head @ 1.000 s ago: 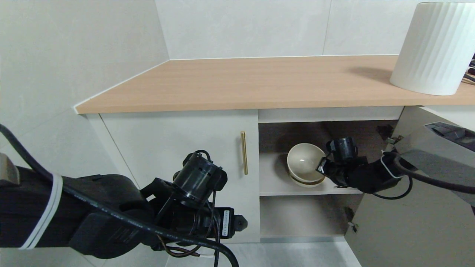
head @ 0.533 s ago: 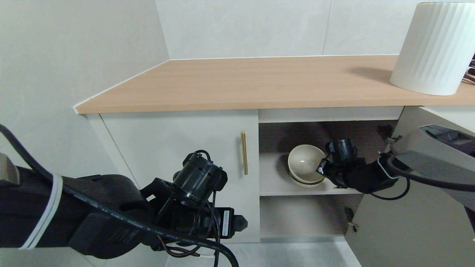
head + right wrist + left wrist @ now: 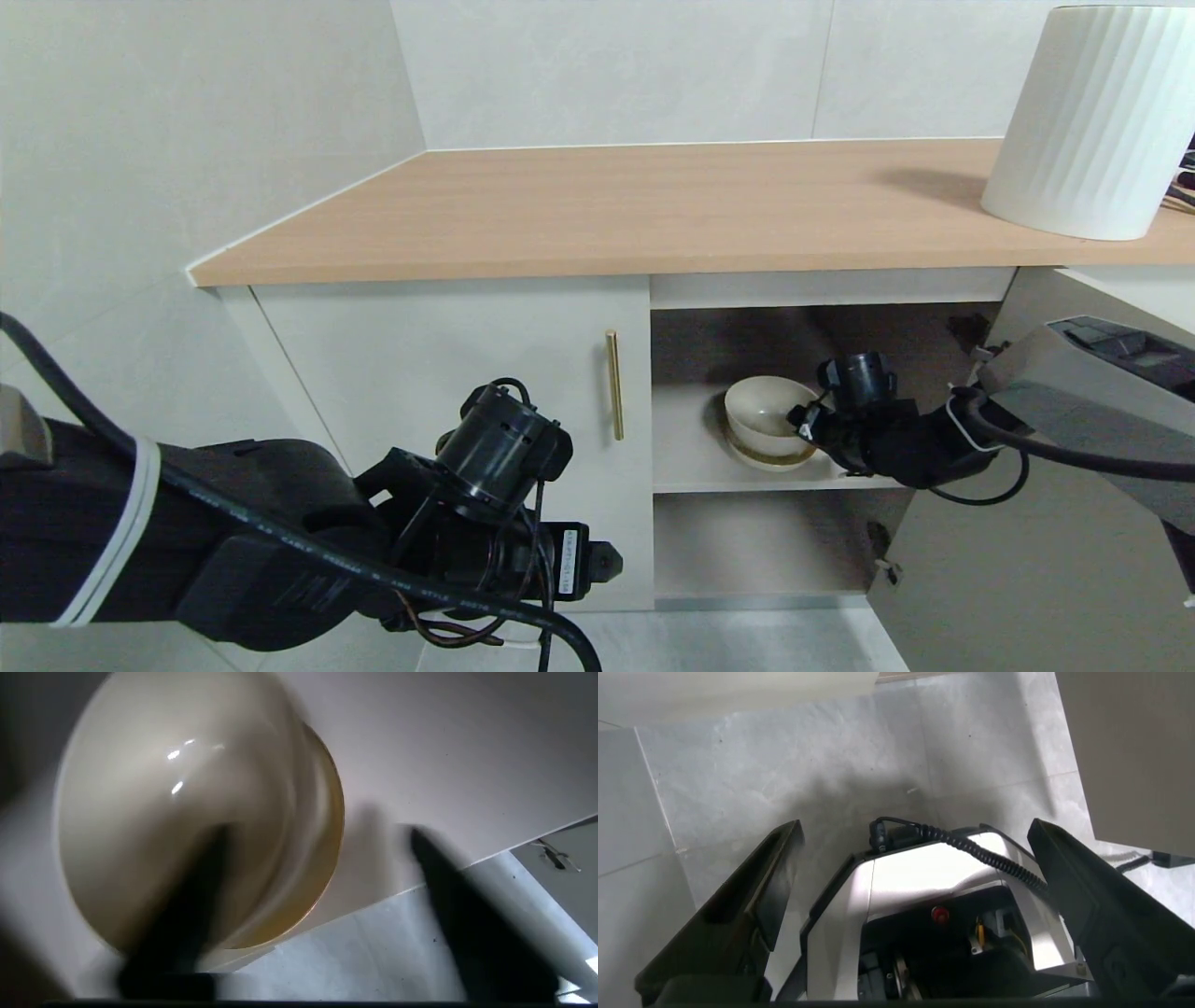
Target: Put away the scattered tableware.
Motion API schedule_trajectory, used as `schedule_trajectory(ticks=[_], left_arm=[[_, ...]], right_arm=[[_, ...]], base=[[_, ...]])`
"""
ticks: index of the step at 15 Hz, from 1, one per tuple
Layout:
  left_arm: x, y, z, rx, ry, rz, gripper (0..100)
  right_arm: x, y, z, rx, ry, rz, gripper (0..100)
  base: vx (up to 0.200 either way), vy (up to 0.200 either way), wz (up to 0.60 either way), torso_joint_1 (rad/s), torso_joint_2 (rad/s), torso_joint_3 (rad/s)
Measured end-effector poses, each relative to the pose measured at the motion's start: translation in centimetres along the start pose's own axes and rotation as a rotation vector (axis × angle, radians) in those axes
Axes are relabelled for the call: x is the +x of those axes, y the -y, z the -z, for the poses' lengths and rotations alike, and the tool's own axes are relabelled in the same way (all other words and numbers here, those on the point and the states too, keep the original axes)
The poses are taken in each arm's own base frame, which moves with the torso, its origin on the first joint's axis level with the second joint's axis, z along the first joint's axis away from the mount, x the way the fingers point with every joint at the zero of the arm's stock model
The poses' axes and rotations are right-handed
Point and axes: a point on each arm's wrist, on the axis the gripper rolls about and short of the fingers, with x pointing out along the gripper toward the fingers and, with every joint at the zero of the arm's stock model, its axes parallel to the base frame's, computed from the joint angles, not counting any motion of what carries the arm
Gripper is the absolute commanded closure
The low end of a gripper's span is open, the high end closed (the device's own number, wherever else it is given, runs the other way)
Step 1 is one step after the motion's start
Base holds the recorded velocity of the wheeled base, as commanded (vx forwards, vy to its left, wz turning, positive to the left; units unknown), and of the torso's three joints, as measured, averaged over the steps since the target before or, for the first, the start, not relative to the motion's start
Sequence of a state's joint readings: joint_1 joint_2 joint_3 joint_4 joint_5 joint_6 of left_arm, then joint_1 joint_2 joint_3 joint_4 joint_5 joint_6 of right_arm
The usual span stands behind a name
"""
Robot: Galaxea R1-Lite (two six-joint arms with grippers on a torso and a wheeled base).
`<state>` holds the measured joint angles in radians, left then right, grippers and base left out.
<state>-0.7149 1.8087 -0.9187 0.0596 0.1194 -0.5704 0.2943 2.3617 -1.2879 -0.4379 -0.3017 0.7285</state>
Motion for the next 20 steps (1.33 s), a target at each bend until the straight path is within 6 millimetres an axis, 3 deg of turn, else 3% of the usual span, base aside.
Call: schedule_trajectory(ticks=[5,8,10,12,16,20], left_arm=[[-0.1,-0.2,-0.2,-0.006,0.007,-0.001,0],[-1.6,-0.5,-0.8,-0.026,0.052,0.016,0],[-3.6,-1.0,-1.4,-0.043,0.111,0.036,0],[-6.5,-1.6,-1.9,-0.065,0.194,0.07,0],[-12.1,-4.0,-1.9,-0.068,0.357,0.098,0],[-14.7,-6.0,-1.5,-0.098,0.448,0.079,0]], right_arm=[[-0.5,0.3,0.2,-0.009,-0.017,0.008,0],[-3.5,0.2,-0.2,-0.045,-0.076,-0.031,0],[-7.1,-0.2,-0.6,-0.097,-0.133,-0.085,0],[-12.3,-0.6,-1.5,-0.171,-0.172,-0.157,0],[-22.8,1.6,-2.6,-0.337,-0.279,-0.203,0],[-29.8,2.9,-2.2,-0.429,-0.26,-0.333,0]], base=[[0.0,0.0,0.0,0.0,0.0,0.0],[0.0,0.0,0.0,0.0,0.0,0.0],[0.0,0.0,0.0,0.0,0.0,0.0],[0.0,0.0,0.0,0.0,0.0,0.0],[0.0,0.0,0.0,0.0,0.0,0.0],[0.0,0.0,0.0,0.0,0.0,0.0]])
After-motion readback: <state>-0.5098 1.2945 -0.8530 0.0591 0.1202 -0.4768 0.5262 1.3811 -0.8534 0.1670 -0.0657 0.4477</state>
